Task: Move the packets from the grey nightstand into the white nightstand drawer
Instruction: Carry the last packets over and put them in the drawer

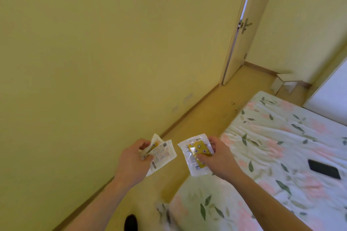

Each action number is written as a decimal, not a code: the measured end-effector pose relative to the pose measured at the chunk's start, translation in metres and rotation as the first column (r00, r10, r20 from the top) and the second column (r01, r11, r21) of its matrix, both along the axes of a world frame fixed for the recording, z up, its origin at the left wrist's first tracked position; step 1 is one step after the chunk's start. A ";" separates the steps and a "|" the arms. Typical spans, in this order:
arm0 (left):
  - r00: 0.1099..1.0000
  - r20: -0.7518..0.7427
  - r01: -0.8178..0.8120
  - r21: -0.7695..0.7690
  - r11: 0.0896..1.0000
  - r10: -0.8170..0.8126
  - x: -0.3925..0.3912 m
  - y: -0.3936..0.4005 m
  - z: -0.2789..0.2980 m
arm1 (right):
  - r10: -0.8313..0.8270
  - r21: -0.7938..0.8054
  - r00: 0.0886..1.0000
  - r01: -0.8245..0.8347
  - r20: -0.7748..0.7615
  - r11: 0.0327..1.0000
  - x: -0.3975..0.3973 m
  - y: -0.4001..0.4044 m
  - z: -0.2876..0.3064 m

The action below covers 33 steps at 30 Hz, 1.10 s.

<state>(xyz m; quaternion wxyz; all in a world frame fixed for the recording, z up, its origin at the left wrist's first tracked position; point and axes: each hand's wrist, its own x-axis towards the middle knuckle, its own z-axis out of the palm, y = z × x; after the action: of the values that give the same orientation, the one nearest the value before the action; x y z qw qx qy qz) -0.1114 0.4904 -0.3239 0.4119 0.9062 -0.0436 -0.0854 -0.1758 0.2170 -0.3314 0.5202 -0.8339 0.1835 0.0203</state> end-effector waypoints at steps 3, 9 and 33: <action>0.999 0.002 0.049 0.010 0.999 -0.049 0.066 0.014 -0.004 | -0.036 -0.030 0.999 0.037 0.015 0.999 0.058 0.020 -0.008; 0.957 0.021 0.287 0.066 0.956 -0.289 0.188 0.011 0.006 | -0.200 -0.037 0.980 0.200 0.019 0.979 0.133 0.045 -0.006; 0.699 0.039 0.715 -0.077 0.695 -0.714 0.484 -0.352 0.025 | -0.733 -0.011 0.679 0.734 0.042 0.679 0.309 -0.208 0.007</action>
<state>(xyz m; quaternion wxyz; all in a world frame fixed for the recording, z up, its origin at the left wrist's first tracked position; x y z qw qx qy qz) 0.3721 0.1387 -0.2989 0.3850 0.7998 -0.3967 -0.2340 0.1335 0.0085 -0.3241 0.4765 -0.6977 0.4935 -0.2063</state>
